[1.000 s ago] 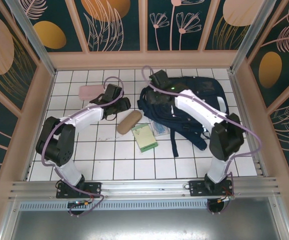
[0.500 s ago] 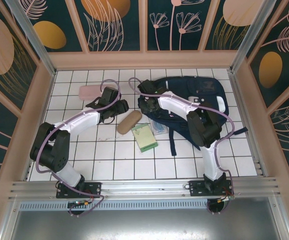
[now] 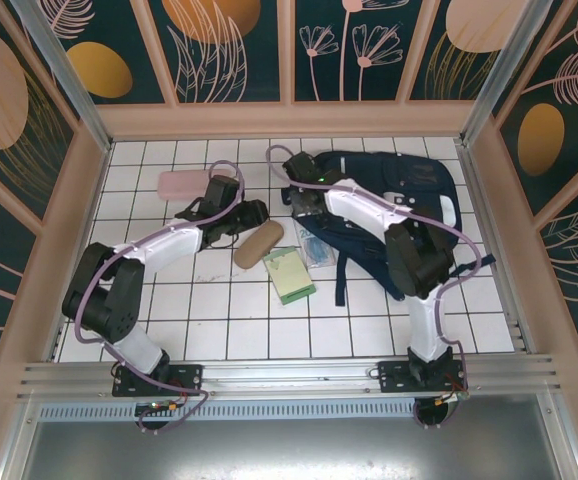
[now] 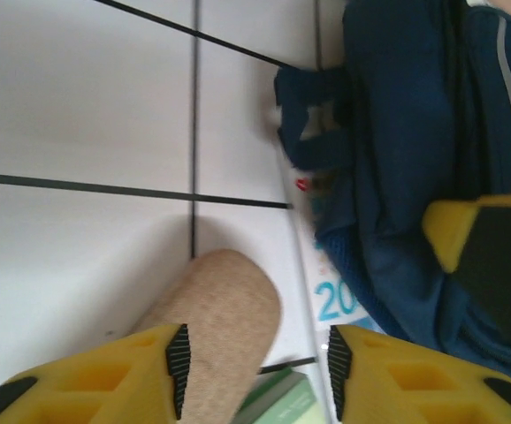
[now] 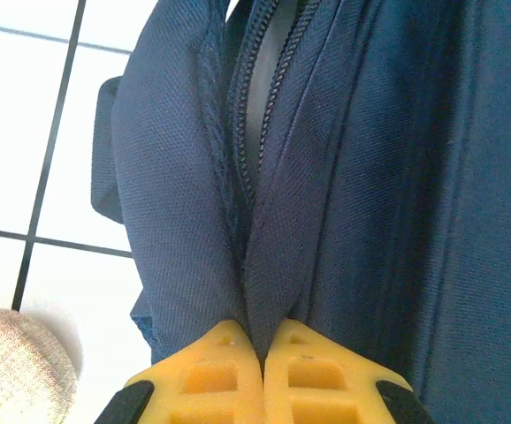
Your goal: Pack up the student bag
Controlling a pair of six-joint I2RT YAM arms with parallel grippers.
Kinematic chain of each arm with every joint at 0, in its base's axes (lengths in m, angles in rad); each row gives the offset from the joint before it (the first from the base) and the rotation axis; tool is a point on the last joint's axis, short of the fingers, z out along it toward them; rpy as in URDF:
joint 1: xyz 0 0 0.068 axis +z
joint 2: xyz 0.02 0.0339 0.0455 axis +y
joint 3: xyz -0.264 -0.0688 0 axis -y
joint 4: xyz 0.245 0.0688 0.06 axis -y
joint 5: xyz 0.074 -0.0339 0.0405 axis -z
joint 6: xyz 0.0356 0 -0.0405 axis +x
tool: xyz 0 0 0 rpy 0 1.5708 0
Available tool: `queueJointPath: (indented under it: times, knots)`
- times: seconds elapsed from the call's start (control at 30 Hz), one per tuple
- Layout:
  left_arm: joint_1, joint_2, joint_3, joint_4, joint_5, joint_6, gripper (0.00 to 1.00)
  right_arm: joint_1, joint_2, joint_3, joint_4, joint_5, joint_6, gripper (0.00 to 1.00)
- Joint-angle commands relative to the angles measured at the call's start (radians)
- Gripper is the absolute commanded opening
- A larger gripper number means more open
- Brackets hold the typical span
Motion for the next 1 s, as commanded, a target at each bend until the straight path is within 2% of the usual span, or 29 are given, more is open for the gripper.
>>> queueJointPath:
  times: [0.0,0.2,0.4,0.6,0.77,0.97]
  knots:
    - [-0.059,0.088,0.05,0.055,0.073,-0.008,0.43,-0.079,-0.117,-0.011,-0.029,0.109,0.02,0.0]
    - [-0.153,0.255,0.189,0.053,0.124,-0.004,0.37,-0.113,-0.14,-0.008,-0.026,0.035,0.036,0.0]
    - [-0.16,0.394,0.347,0.037,0.162,0.002,0.34,-0.101,-0.136,-0.015,-0.011,0.0,0.05,0.0]
    - [-0.157,0.559,0.493,-0.089,0.09,-0.028,0.2,-0.093,-0.136,-0.02,-0.006,-0.011,0.053,0.0]
    - [-0.123,0.557,0.448,-0.122,-0.007,-0.062,0.14,-0.093,-0.138,-0.037,0.0,-0.037,0.053,0.0]
    - [-0.016,0.451,0.249,-0.093,-0.092,-0.097,0.12,-0.056,-0.121,-0.042,0.015,-0.071,0.044,0.0]
